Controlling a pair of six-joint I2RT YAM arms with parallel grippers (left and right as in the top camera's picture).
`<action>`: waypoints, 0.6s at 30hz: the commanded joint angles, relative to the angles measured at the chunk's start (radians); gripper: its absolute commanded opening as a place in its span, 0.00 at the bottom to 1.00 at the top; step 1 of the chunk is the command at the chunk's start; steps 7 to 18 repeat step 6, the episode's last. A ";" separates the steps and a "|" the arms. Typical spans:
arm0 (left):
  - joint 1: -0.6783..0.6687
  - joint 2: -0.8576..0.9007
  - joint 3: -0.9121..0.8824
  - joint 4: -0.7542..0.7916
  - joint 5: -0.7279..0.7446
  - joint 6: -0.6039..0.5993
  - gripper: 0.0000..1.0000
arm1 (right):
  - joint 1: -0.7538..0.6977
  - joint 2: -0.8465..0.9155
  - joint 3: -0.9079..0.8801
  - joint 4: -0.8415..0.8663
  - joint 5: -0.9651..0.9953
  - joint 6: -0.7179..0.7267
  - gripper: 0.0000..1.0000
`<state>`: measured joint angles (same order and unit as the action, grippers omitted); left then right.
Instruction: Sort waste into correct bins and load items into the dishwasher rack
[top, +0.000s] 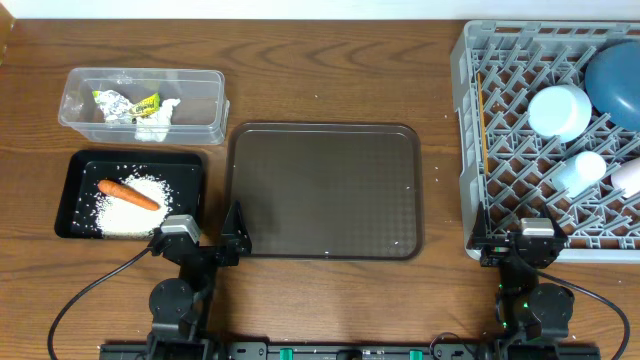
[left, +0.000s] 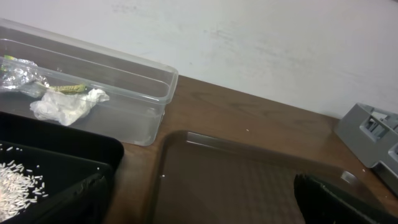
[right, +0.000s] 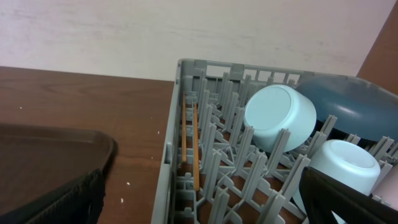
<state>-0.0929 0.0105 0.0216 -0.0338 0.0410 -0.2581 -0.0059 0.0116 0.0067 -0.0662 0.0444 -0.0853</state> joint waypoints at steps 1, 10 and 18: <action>-0.002 -0.006 -0.018 -0.037 -0.027 0.002 0.98 | 0.024 -0.007 -0.002 -0.005 0.004 -0.013 0.99; -0.002 -0.006 -0.018 -0.037 -0.027 0.002 0.98 | 0.024 -0.007 -0.002 -0.005 0.004 -0.013 0.99; -0.002 -0.006 -0.018 -0.037 -0.027 0.002 0.98 | 0.024 -0.007 -0.002 -0.005 0.004 -0.013 0.99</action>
